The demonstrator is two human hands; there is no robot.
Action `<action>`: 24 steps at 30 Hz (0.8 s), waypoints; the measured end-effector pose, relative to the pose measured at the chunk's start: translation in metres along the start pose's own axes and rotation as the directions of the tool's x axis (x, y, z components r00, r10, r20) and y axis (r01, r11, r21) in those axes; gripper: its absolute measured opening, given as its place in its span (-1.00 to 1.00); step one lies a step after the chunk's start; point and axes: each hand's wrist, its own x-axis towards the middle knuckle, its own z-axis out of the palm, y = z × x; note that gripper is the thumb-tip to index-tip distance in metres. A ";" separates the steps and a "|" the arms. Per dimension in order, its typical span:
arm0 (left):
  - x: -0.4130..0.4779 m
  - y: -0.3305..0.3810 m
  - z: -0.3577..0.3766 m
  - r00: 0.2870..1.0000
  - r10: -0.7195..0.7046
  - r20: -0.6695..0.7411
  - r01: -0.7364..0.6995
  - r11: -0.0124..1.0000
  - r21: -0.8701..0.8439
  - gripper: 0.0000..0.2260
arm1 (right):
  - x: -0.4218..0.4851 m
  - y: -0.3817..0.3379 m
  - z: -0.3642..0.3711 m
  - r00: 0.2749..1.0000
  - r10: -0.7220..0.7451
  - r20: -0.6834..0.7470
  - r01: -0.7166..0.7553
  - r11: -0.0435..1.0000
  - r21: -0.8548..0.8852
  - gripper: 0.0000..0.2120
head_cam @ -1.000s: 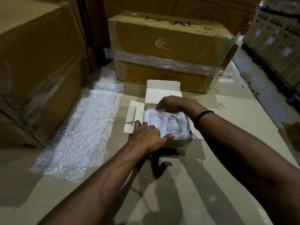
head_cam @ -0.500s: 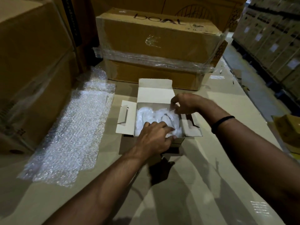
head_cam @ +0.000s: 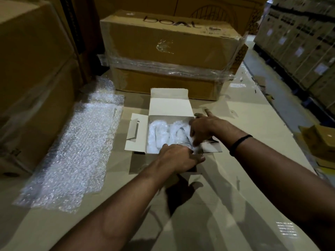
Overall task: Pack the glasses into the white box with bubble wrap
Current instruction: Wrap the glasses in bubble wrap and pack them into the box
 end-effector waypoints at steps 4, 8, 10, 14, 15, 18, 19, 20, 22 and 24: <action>-0.014 -0.030 -0.003 0.952 0.084 -0.294 -0.027 0.981 0.192 -0.38 | -0.013 0.000 0.006 1.000 0.014 0.002 -0.013 1.000 -0.023 -0.40; -0.010 -0.040 -0.002 0.990 -0.057 -0.130 0.084 0.974 0.212 -0.19 | -0.004 -0.011 0.006 0.998 0.024 0.060 -0.023 1.000 -0.019 -0.32; -0.011 -0.039 -0.005 0.992 -0.079 -0.099 0.097 0.976 0.193 -0.21 | 0.000 -0.006 -0.004 0.994 0.029 0.103 -0.031 0.999 0.015 -0.42; -0.021 -0.041 -0.006 0.962 0.013 -0.271 0.031 0.987 0.157 -0.36 | 0.001 0.006 -0.033 0.996 -0.034 -0.087 0.049 0.984 0.173 -0.57; -0.023 -0.043 -0.006 0.937 0.040 -0.347 0.016 0.987 0.159 -0.39 | 0.003 0.004 -0.037 0.991 -0.061 -0.118 0.083 0.979 0.187 -0.53; -0.024 -0.045 -0.005 0.897 0.073 -0.436 0.012 0.982 0.190 -0.43 | 0.016 -0.010 -0.036 0.989 -0.127 -0.076 0.136 0.983 0.120 -0.44; -0.024 -0.045 -0.005 0.907 0.069 -0.415 0.019 0.979 0.205 -0.42 | 0.022 -0.015 -0.032 0.988 -0.147 -0.051 0.150 0.985 0.081 -0.45; -0.023 -0.047 -0.005 0.923 0.050 -0.381 0.036 0.976 0.215 -0.40 | 0.028 -0.019 -0.031 0.985 -0.168 -0.042 0.169 0.984 0.047 -0.46; -0.020 -0.051 -0.002 0.944 -0.015 -0.330 0.085 0.976 0.199 -0.29 | 0.035 -0.023 -0.031 0.982 -0.184 -0.046 0.184 0.983 -0.008 -0.47; -0.016 -0.054 0.000 0.956 -0.084 -0.281 0.133 0.978 0.160 -0.21 | 0.037 -0.025 -0.034 0.984 -0.173 -0.032 0.172 0.985 -0.028 -0.46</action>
